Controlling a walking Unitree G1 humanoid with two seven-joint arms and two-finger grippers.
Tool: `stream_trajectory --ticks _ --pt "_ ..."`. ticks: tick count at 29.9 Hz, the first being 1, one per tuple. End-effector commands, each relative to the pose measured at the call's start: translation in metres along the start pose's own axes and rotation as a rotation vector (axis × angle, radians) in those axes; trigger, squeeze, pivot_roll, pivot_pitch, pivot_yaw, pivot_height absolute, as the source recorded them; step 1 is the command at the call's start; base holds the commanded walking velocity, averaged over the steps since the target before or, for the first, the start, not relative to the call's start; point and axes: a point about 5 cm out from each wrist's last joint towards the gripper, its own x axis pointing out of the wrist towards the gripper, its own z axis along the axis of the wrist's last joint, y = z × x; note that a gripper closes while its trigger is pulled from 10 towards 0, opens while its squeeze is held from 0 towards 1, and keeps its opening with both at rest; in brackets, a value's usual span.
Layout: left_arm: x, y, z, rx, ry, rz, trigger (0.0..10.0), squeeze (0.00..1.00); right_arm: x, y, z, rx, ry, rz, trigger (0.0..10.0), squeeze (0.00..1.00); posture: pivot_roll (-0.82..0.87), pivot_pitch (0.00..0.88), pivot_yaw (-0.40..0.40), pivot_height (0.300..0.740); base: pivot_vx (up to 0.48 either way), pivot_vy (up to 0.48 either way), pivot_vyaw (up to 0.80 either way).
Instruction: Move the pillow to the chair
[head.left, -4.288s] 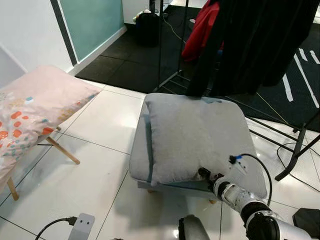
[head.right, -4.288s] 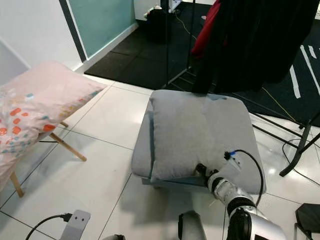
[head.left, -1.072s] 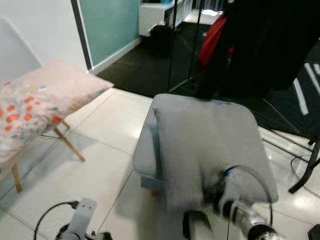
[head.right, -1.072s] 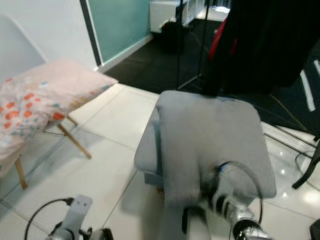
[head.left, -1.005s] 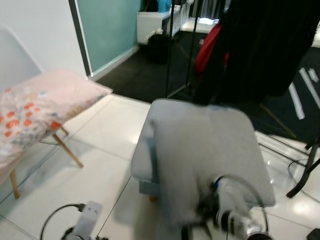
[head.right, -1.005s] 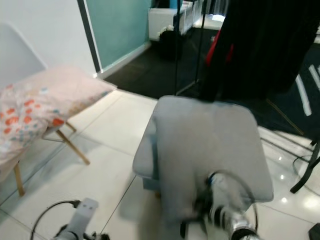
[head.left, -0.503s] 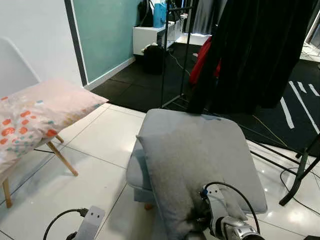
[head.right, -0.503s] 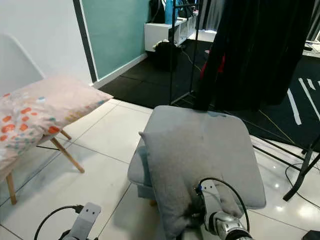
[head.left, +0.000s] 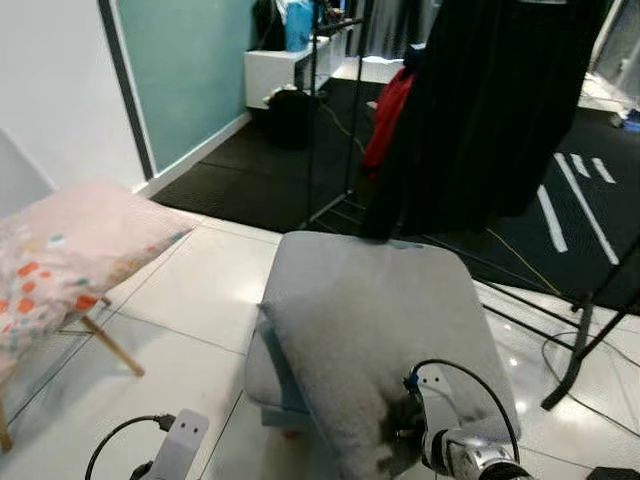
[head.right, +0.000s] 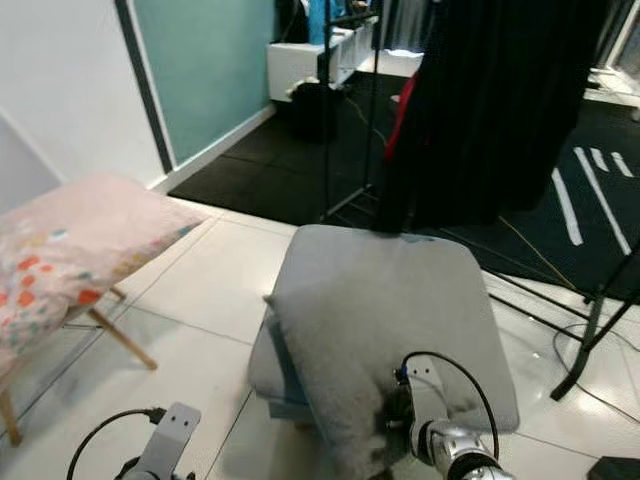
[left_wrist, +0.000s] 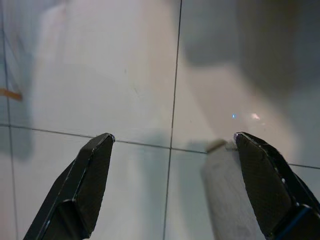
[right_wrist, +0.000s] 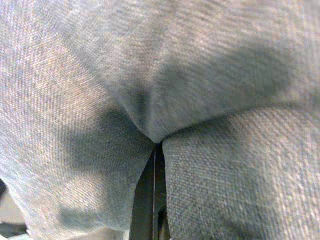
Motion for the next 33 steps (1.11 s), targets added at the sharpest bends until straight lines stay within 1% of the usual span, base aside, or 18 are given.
stream_trajectory --ticks 1,2,7,9,11,14,18,26,27,33 --pt "0.0 0.006 -0.004 -0.019 0.006 0.028 10.0 0.0 0.001 0.002 0.012 0.053 -0.051 -0.011 0.0 0.0 -0.12 0.016 -0.056 0.655 0.0 0.0 0.0" --pt "0.0 0.006 -0.003 -0.022 0.003 0.032 10.0 0.0 0.001 0.003 0.015 0.067 -0.062 -0.012 0.0 0.0 -0.12 0.016 -0.056 0.659 0.0 0.0 0.0" --pt "0.0 0.006 -0.003 -0.021 0.001 0.035 10.0 0.0 0.001 0.003 0.017 0.073 -0.066 -0.014 0.0 0.0 -0.12 0.017 -0.055 0.664 0.0 0.0 0.0" --pt "0.0 0.006 -0.001 -0.025 -0.007 0.042 10.0 0.0 -0.002 -0.008 0.0 0.089 -0.053 -0.012 0.0 0.0 -0.11 0.018 -0.058 0.674 0.0 0.0 0.0" --pt "0.0 0.006 0.001 -0.031 -0.013 0.047 10.0 0.0 -0.004 -0.012 -0.004 0.101 -0.056 -0.01 0.0 0.0 -0.11 0.018 -0.058 0.679 0.0 0.0 0.0" --pt "0.0 0.006 0.003 -0.037 -0.02 0.053 10.0 0.0 -0.004 -0.011 -0.004 0.122 -0.068 -0.005 0.0 0.0 -0.11 0.018 -0.058 0.688 0.0 0.0 0.0" --pt "0.0 0.005 0.005 -0.037 -0.024 0.057 10.0 0.0 -0.003 -0.01 -0.003 0.125 -0.073 -0.003 0.0 0.0 -0.11 0.017 -0.057 0.703 0.0 0.0 0.0" --pt "0.0 0.005 0.005 -0.037 -0.024 0.057 10.0 0.0 -0.003 -0.01 -0.003 0.125 -0.073 -0.003 0.0 0.0 -0.11 0.017 -0.057 0.703 0.0 0.0 0.0" --pt "0.001 0.006 0.005 -0.039 -0.021 0.058 10.0 0.0 -0.003 -0.009 -0.002 0.128 -0.077 0.0 10.0 0.0 -0.11 0.017 -0.058 0.703 0.0 0.0 0.0" --pt "0.001 0.011 0.006 -0.018 -0.029 0.058 10.0 0.0 -0.005 -0.017 -0.001 0.144 -0.095 -0.023 10.0 0.0 -0.11 0.016 -0.058 0.703 0.0 0.0 0.0"
